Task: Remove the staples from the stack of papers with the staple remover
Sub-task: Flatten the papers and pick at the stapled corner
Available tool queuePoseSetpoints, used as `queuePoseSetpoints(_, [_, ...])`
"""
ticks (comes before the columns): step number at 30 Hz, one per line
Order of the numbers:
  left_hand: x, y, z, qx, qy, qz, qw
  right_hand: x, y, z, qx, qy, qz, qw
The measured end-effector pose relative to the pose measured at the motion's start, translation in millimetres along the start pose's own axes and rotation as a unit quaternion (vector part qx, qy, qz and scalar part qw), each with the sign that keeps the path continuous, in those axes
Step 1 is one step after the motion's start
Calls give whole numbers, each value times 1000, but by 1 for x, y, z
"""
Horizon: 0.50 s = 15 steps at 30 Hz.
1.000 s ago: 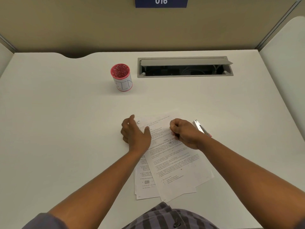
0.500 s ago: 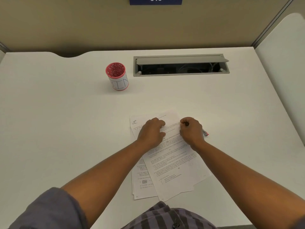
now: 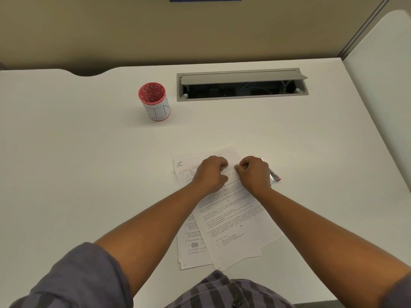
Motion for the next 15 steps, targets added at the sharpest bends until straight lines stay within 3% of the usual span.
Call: queuePoseSetpoints(15, [1,-2,-3,-13,4,6,1000,-2,-7,-10,-54,16,-39,998])
Point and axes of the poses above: each hand's wrist, its own x-axis towards the middle knuckle, its own y-axis out of the back of the hand, z = x × y, the point moved 10 cm from there along x, towards the middle knuckle, and after that the axes turned 14 degrees about -y, right-handed, at the moved point
